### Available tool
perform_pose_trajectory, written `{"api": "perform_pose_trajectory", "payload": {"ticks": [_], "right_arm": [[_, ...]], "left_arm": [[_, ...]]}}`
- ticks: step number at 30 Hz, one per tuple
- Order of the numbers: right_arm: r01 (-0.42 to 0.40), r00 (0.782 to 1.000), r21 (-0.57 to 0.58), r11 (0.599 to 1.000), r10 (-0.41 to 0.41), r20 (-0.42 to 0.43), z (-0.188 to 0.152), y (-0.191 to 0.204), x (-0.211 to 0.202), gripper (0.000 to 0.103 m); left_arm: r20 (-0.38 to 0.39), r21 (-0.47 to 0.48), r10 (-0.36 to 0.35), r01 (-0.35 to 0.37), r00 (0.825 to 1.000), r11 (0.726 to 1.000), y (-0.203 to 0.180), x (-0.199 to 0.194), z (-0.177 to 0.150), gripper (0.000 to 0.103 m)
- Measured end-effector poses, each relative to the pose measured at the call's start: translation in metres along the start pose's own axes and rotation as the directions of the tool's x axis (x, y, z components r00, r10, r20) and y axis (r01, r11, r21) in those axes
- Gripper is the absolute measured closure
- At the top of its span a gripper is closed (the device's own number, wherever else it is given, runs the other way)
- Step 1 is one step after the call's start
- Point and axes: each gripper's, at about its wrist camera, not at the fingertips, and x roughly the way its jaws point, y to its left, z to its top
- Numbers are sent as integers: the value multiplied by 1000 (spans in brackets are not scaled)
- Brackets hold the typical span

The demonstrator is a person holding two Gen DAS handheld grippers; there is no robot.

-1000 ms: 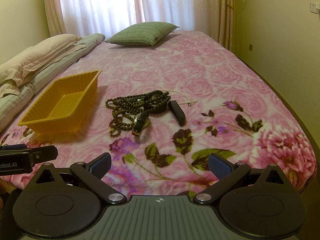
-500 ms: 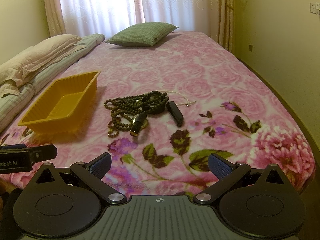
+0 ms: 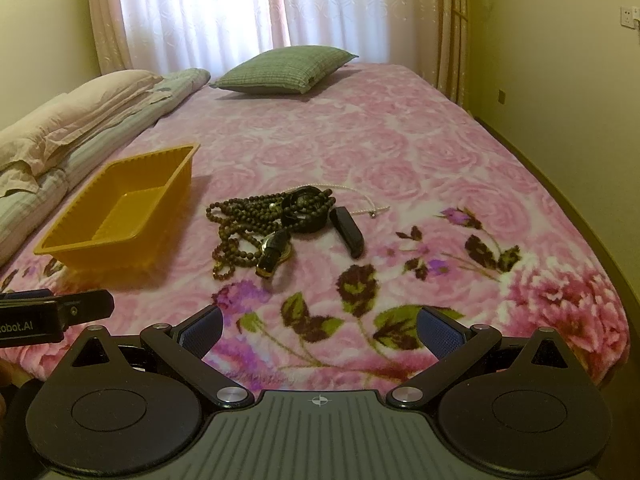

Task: Organize jewelry
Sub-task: 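Grasp the yellow tray rim with the left gripper and lift it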

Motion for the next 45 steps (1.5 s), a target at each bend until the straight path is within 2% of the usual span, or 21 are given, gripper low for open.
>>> {"api": "perform_pose_trajectory", "payload": {"ticks": [5,8,11,14,19,22,24,28,32,35,38,41,43,45], "right_arm": [[-3,1000,4,1000,3,2,0,0,0,0],[-3,1000,3,1000,3,8,1,3,0,0],[-9,1000,13,1000,9,18,1,6,3,0],[-18,999,27,999,17,30,2,9,7,0],[-28,999,20,999,27,36,4,16,19,0],[-32,999,18,999,31,44,6,18,28,1],[-32,998,22,999,31,50,8,18,33,1],[-33,998,40,999,31,57,11,18,45,1],[-27,998,38,999,25,51,14,19,56,1],[-20,999,28,999,19,36,15,21,65,1],[-14,1000,25,1000,13,23,15,22,72,1],[-10,1000,21,1000,10,20,16,24,76,1],[-10,1000,20,1000,10,18,17,25,77,1],[-9,1000,23,1000,8,17,17,26,78,1]], "left_arm": [[4,-17,-9,9,1000,1000,7,1,1,2],[29,-61,-17,19,999,998,16,0,2,2],[73,-146,-19,29,997,989,34,-1,4,3],[147,-258,14,25,989,966,60,-6,6,3],[261,-457,113,20,959,889,117,-9,8,3],[270,-568,178,7,946,823,156,-2,10,6],[257,-626,188,15,948,780,179,7,12,8],[224,-716,171,44,959,696,212,32,10,20],[229,-766,150,83,962,638,227,54,2,33],[255,-765,156,101,954,636,231,64,3,45],[262,-766,156,106,952,634,233,73,8,61],[257,-758,162,95,953,646,231,78,13,75],[246,-739,174,68,954,670,226,76,16,86],[237,-720,186,43,954,693,224,74,17,88]]}}
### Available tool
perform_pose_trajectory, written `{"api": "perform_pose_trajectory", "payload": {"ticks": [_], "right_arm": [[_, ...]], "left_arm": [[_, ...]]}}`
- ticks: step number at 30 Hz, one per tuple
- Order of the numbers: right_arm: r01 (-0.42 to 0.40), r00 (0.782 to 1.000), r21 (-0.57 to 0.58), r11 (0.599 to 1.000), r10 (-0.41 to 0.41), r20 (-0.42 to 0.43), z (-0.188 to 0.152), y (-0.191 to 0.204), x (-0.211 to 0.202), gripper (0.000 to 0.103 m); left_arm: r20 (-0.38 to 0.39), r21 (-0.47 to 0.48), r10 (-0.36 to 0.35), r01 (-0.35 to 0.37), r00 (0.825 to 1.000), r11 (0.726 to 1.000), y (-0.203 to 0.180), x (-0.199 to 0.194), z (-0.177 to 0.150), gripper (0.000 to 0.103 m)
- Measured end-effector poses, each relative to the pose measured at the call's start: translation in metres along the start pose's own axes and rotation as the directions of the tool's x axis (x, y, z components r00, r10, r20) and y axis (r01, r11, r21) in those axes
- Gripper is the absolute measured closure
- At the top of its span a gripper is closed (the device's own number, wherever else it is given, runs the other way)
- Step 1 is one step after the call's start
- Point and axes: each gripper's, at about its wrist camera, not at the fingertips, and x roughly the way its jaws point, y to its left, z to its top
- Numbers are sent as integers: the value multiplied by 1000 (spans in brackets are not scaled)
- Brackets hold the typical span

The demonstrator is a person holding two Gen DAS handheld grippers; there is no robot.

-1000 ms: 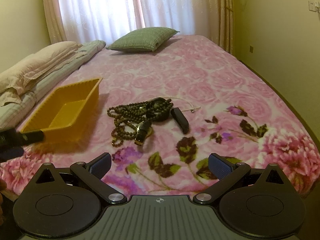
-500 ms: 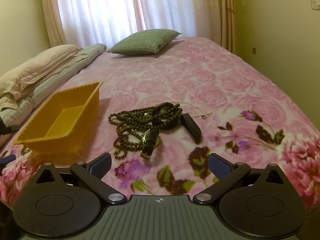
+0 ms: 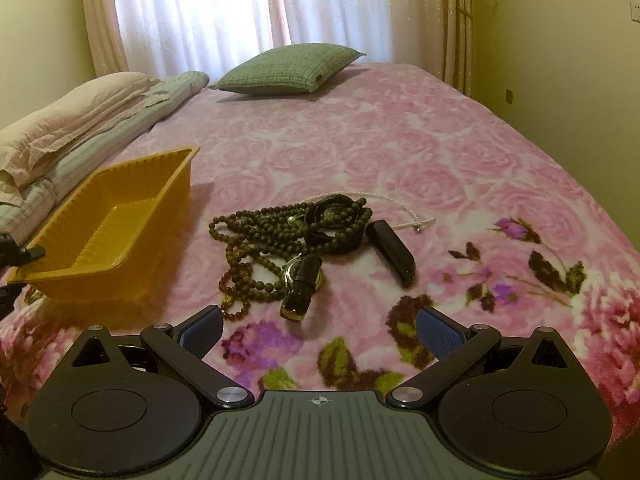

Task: Organize jewelry
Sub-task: 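Grasp the yellow tray rim with the left gripper and lift it, then grasp the small black piece with the right gripper while the left gripper holds the tray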

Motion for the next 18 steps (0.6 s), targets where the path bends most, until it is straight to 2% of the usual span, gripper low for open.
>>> {"api": "perform_pose_trajectory", "payload": {"ticks": [4,6,11,15,18], "right_arm": [[-6,1000,2,1000,6,5,1,2,0,1],[-10,1000,4,1000,10,9,1,2,0,1],[-10,1000,26,1000,9,23,4,-2,2,1],[-15,999,19,1000,14,32,7,-4,2,1],[-19,999,7,1000,19,34,9,-6,6,1]], "left_arm": [[-25,88,5,-3,1000,996,-5,-3,3,90],[-51,172,13,-4,999,985,-12,-2,6,92],[-55,229,11,2,998,973,-17,3,13,95],[-35,349,2,11,999,937,-30,-4,20,95],[-30,396,14,-1,999,918,-35,-7,28,95]]}}
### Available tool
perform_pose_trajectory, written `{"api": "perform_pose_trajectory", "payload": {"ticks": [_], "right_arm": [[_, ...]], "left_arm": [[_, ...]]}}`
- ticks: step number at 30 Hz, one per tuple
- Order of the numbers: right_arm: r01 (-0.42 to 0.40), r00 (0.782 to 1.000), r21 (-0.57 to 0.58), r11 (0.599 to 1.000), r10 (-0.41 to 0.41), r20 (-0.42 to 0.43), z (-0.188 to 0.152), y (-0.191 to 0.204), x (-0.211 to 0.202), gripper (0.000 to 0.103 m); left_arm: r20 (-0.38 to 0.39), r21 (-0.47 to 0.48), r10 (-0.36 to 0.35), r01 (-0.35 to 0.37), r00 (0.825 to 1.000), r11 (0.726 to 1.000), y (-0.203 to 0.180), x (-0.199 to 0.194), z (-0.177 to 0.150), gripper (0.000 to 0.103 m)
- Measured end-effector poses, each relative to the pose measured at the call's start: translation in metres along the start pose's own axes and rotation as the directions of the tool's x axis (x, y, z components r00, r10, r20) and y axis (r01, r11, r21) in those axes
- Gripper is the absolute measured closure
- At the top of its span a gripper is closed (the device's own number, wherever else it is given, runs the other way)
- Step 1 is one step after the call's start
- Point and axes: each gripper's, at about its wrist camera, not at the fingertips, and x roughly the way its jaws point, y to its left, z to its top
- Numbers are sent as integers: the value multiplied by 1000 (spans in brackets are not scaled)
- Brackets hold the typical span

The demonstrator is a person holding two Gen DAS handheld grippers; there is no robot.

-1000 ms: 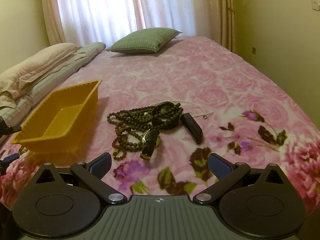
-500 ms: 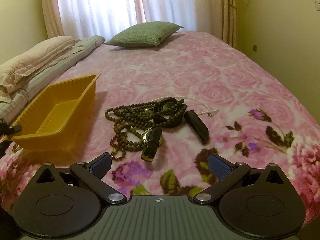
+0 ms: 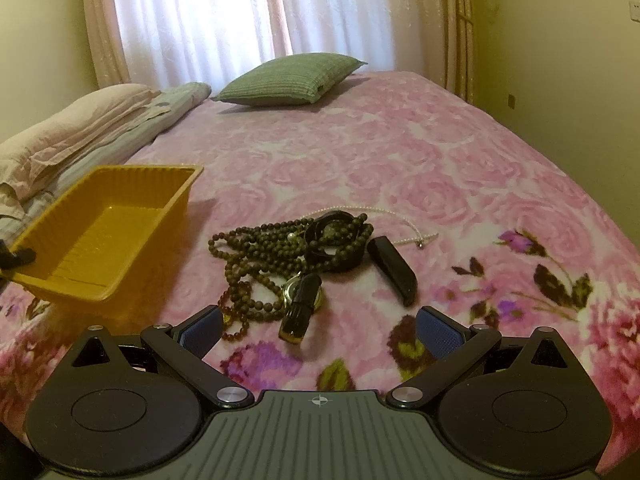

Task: Organize jewelry
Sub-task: 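Grasp the small black piece with the right gripper while the left gripper holds the tray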

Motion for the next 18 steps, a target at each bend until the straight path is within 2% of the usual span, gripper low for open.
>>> {"api": "perform_pose_trajectory", "payload": {"ticks": [4,6,9,13,18], "right_arm": [[8,1000,-32,999,-8,13,5,-3,8,3],[-5,1000,-44,999,5,13,7,-5,12,20],[-36,999,-58,998,35,-10,5,-7,23,35],[-72,997,-79,994,69,-41,4,-5,35,47],[-88,991,-35,996,84,-99,7,-5,52,62]], "left_arm": [[7,138,36,-36,999,990,-12,-9,9,95],[15,204,38,-40,999,978,-21,-13,10,95],[41,294,40,-50,998,955,-38,-19,9,95],[66,356,28,-50,997,933,-51,-23,7,95],[79,393,31,-59,996,918,-59,-28,4,95]]}}
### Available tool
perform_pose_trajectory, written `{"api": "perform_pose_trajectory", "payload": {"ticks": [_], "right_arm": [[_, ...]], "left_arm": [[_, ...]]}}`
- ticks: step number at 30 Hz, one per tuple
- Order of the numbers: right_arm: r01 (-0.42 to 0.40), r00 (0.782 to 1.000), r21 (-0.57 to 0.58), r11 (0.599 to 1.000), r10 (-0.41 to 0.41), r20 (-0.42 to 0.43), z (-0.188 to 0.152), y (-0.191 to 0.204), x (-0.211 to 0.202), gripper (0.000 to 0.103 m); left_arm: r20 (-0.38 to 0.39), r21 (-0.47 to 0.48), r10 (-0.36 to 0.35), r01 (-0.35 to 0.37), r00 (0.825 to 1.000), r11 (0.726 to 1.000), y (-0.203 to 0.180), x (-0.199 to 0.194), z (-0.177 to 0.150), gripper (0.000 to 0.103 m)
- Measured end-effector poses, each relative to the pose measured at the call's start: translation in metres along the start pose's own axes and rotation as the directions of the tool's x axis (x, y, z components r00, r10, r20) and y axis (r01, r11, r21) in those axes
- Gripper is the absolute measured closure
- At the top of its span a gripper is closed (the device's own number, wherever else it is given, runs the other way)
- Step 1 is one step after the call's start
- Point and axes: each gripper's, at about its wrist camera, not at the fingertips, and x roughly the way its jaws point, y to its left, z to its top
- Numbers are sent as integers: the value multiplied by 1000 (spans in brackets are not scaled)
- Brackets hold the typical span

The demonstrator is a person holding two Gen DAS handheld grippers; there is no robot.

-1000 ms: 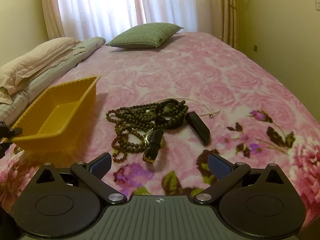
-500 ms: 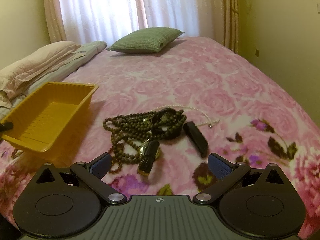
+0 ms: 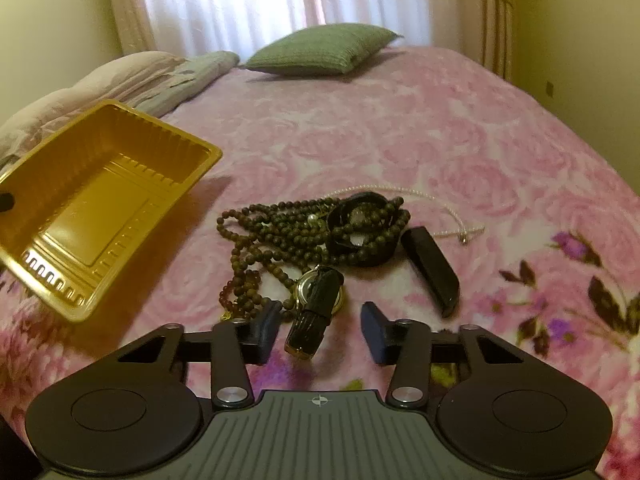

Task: Organize jewelry
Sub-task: 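Grasp the small black piece with the right gripper while the left gripper holds the tray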

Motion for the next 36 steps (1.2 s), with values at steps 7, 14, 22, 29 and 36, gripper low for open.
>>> {"api": "perform_pose_trajectory", "payload": {"ticks": [7,14,22,29,36], "right_arm": [[31,999,12,999,-31,-13,2,3,-1,87],[28,999,-69,997,-26,37,17,21,-16,87],[-101,990,-126,987,112,82,46,61,-21,87],[-212,971,-199,957,230,71,66,116,0,87],[-299,953,-191,935,303,-4,68,148,32,87]], "left_arm": [[-19,-17,12,-12,1000,1000,1,0,2,95],[-25,-17,15,-15,1000,1000,0,0,2,95],[-47,-18,22,-23,999,1000,-1,1,5,95],[-54,-23,21,-22,998,999,0,0,5,95],[-55,-35,21,-23,998,999,1,1,3,95]]}}
